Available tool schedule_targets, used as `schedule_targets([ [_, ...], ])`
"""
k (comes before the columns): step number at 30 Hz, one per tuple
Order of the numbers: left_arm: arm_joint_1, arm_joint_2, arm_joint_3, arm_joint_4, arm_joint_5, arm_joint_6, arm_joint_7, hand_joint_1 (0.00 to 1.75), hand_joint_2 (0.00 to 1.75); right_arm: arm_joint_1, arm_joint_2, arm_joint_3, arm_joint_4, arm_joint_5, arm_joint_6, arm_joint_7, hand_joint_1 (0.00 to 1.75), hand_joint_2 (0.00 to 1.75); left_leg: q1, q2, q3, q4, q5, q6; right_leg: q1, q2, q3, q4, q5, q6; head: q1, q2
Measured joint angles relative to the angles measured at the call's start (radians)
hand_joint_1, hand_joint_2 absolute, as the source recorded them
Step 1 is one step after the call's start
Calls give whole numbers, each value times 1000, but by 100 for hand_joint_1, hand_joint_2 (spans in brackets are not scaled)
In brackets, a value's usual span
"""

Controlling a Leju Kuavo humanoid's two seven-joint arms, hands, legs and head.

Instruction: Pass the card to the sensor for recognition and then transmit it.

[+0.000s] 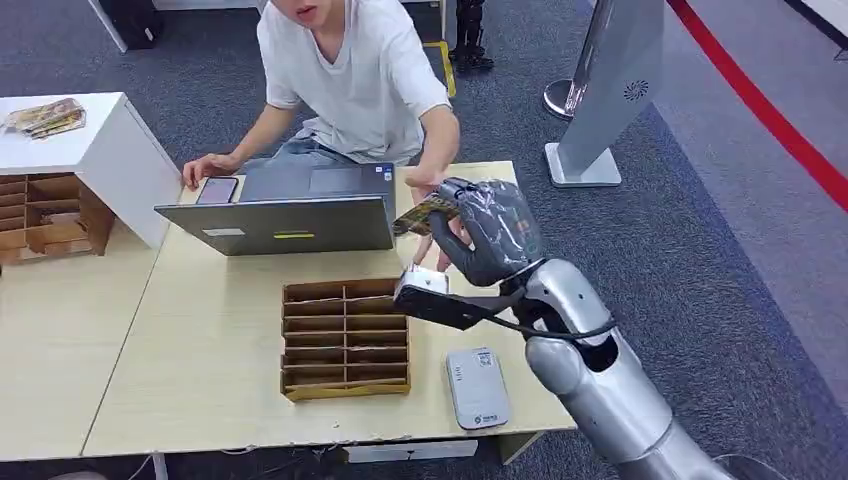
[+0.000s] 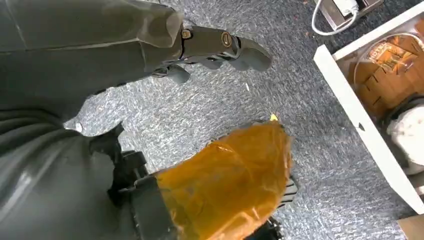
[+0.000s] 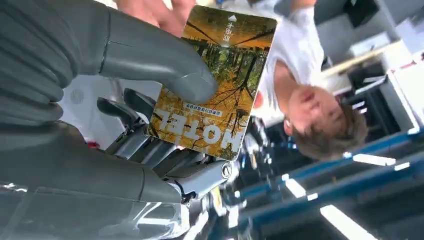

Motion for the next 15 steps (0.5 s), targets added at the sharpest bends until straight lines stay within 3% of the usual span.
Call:
schedule_targets([
  [7, -11, -9, 16, 0, -82, -41, 35, 0, 0, -55, 39, 24, 48, 325, -87, 76, 175, 175, 0, 0, 0, 0, 0, 0, 0, 0, 0, 0, 0, 0, 0, 0],
  [15, -14, -15, 25, 0, -104, -53, 42, 0, 0, -77, 52, 39, 92, 397, -107, 94, 175, 175, 0, -1, -1, 0, 1, -1, 0, 0, 0, 0, 0, 0, 0, 0],
])
